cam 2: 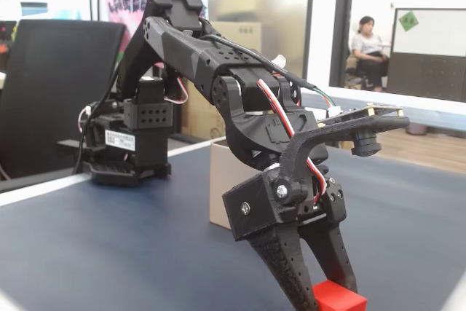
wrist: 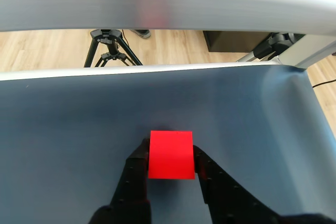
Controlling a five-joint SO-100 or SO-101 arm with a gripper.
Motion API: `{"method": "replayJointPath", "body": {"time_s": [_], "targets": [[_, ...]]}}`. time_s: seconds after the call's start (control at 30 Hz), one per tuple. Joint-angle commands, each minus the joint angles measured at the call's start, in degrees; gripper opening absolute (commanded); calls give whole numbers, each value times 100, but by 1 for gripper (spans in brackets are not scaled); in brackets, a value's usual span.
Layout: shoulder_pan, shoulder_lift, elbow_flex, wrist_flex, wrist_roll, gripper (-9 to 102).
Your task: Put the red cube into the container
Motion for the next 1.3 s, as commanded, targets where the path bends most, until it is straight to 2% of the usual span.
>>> {"method": "replayJointPath", "body": {"time_s": [0.0, 0.2, 0.4, 0.63, 0.9, 1.27], "targets": [[-105, 738, -9, 229, 237, 2], [-229, 2048, 571, 492, 993, 1], [-492, 3823, 1907, 940, 1178, 0], [-1143, 6144, 3902, 1318, 1143, 0], [-1925, 7998, 5370, 1863, 1195, 1], [-2083, 9765, 6899, 1863, 888, 1]]}}
